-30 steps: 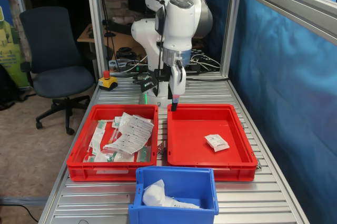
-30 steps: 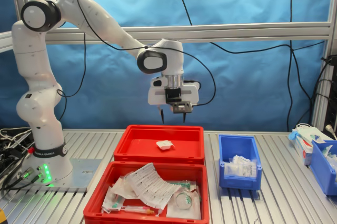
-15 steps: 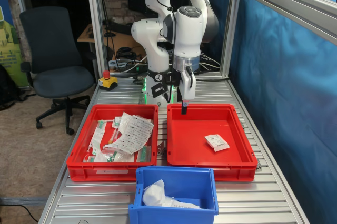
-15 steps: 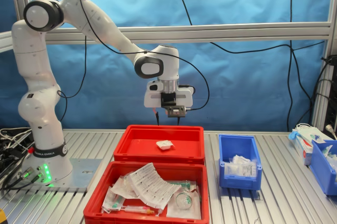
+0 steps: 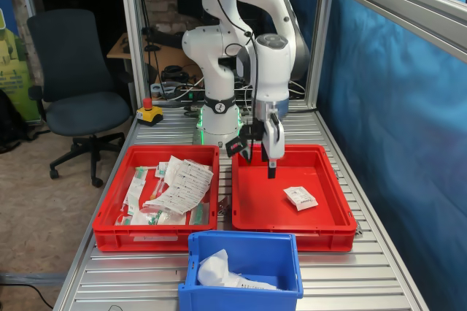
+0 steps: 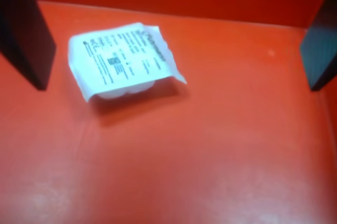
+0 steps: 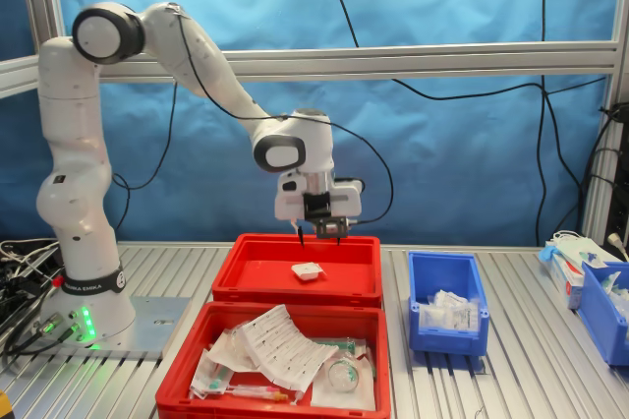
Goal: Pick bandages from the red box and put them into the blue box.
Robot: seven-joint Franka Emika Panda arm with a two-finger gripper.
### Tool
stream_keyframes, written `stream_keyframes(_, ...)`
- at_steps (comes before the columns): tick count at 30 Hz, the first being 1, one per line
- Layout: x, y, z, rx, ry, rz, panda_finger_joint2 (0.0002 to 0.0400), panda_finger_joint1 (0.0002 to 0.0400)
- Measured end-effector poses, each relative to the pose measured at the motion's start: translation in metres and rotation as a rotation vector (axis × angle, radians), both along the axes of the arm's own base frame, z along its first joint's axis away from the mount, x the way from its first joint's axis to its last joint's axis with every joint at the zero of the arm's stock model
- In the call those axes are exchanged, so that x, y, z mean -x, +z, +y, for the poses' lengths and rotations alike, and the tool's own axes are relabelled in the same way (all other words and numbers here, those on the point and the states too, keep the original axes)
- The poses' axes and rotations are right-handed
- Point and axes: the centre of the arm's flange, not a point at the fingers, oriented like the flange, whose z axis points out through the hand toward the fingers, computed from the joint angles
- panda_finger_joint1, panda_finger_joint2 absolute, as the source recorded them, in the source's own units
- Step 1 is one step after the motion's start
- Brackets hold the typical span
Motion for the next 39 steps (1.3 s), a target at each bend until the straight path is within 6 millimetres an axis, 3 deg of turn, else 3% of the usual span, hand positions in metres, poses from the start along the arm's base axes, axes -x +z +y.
stream_keyframes(10,0.009,-0.06,0.015,-0.002,0.006,0.054,0.04,0.04)
stream_keyframes(39,0.021,-0.105,0.076,-0.003,0.115,0.065,0.04,0.04)
